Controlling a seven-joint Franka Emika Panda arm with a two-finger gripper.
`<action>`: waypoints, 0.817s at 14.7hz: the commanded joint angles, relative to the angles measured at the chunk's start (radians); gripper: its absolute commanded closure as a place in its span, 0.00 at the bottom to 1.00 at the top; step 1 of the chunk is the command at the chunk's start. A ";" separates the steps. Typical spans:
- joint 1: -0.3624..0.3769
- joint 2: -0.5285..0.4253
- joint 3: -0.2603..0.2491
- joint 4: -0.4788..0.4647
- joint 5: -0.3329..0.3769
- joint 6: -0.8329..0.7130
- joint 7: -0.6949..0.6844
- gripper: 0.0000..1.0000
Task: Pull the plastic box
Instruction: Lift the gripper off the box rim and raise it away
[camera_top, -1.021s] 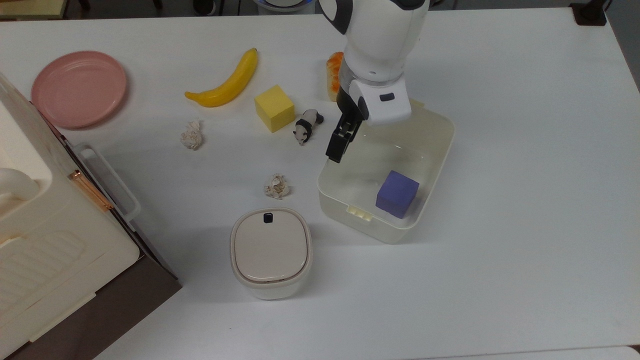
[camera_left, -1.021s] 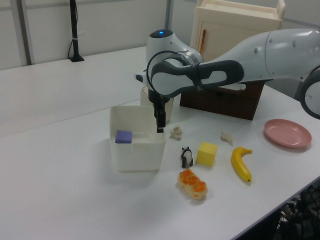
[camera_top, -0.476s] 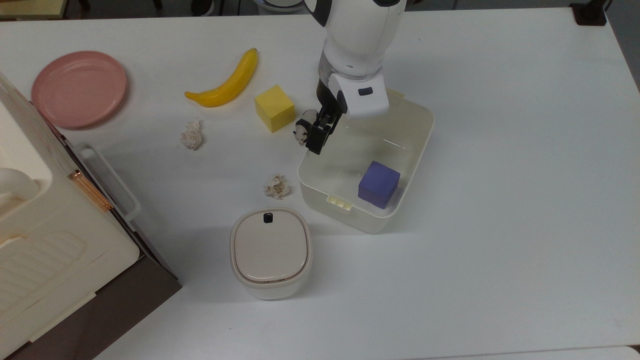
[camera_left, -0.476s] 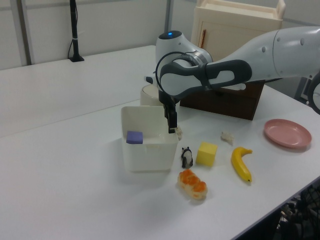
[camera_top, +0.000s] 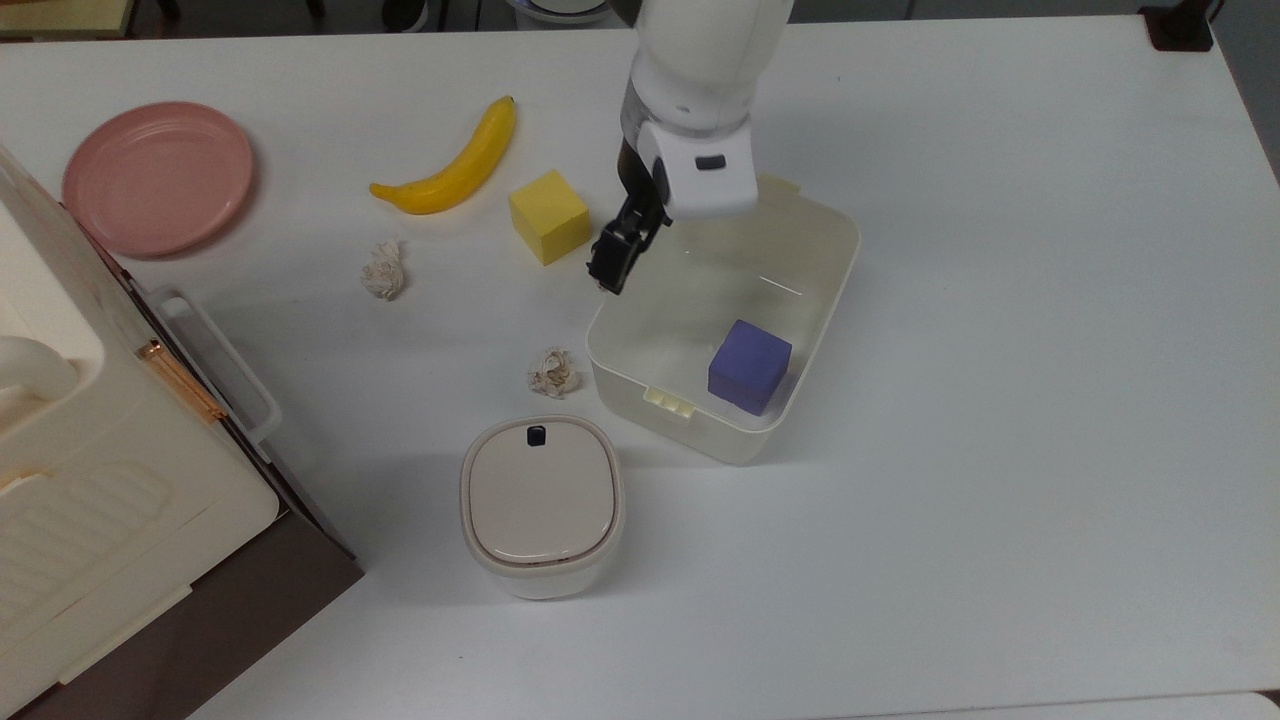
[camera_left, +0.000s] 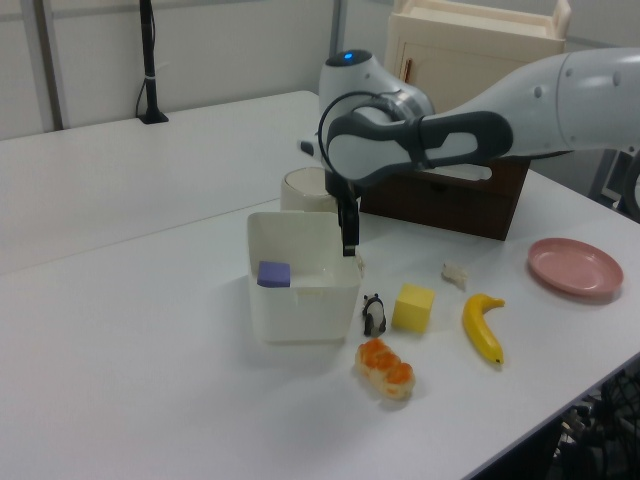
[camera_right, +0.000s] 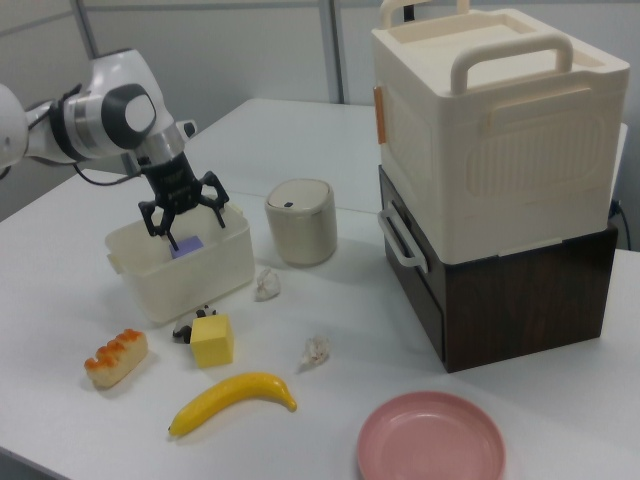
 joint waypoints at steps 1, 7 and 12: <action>-0.011 -0.091 -0.004 -0.004 0.005 -0.055 0.211 0.00; -0.079 -0.225 -0.043 0.074 0.125 -0.290 0.418 0.00; -0.091 -0.263 -0.120 0.115 0.172 -0.351 0.564 0.00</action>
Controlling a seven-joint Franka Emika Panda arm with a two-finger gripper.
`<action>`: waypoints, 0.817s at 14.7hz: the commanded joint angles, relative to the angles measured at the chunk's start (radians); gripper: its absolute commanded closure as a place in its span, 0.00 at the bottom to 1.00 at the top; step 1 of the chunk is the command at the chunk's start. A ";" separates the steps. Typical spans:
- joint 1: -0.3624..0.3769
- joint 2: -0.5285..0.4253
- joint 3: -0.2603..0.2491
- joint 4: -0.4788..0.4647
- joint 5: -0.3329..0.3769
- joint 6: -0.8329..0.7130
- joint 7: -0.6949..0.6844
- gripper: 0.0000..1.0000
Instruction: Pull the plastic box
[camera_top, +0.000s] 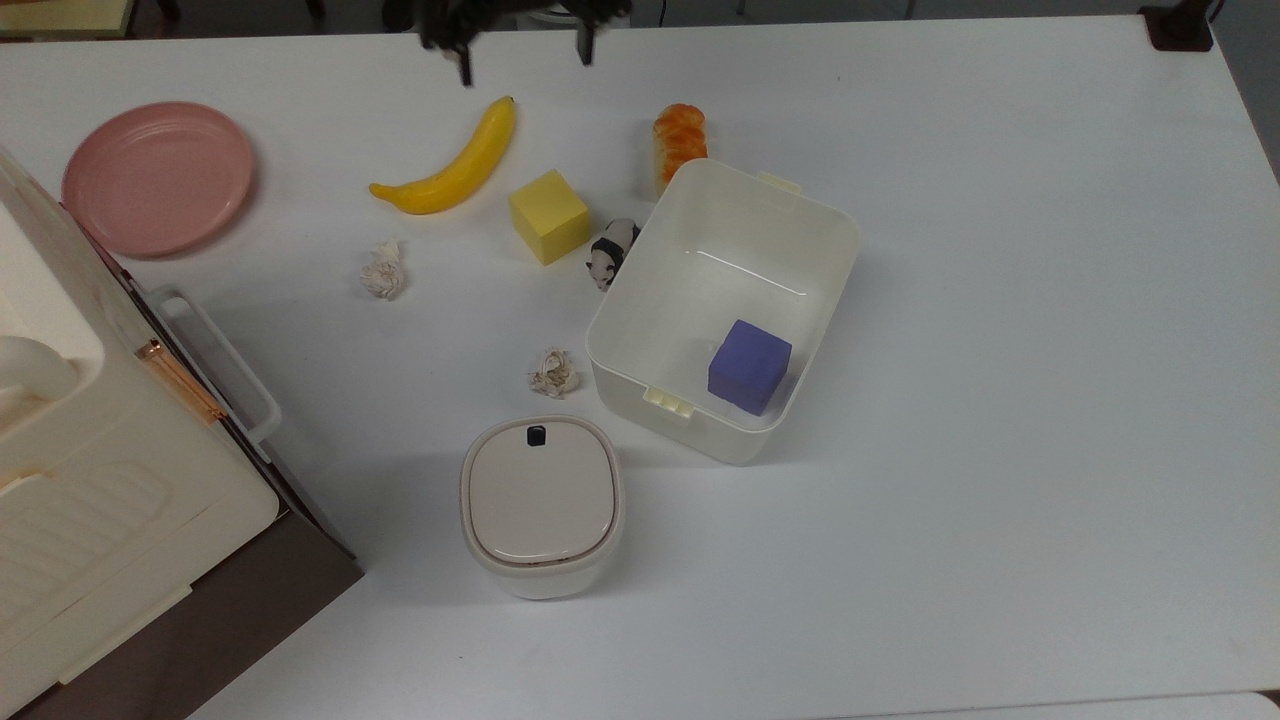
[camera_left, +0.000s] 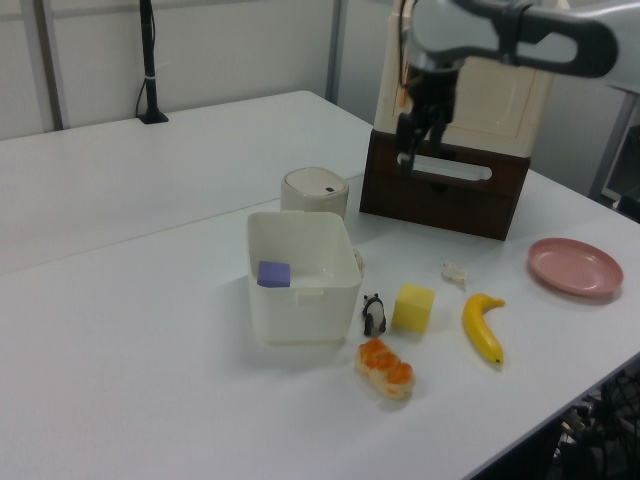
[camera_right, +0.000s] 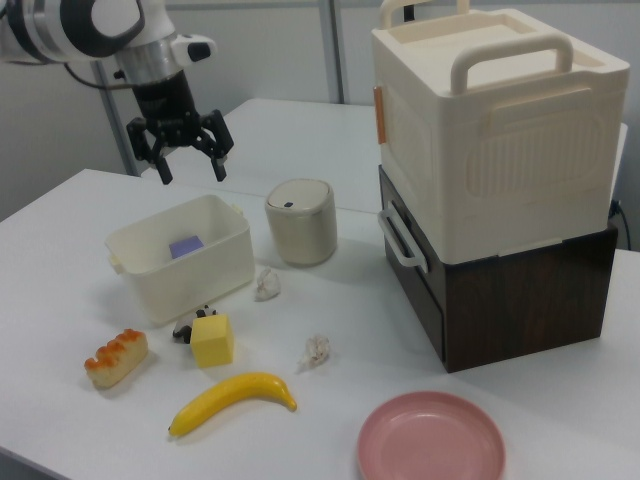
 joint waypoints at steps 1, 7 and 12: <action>0.006 -0.016 -0.038 0.014 0.024 -0.021 0.174 0.00; 0.009 -0.016 -0.055 0.020 0.035 -0.027 0.395 0.00; 0.011 -0.016 -0.055 0.015 0.037 -0.026 0.392 0.00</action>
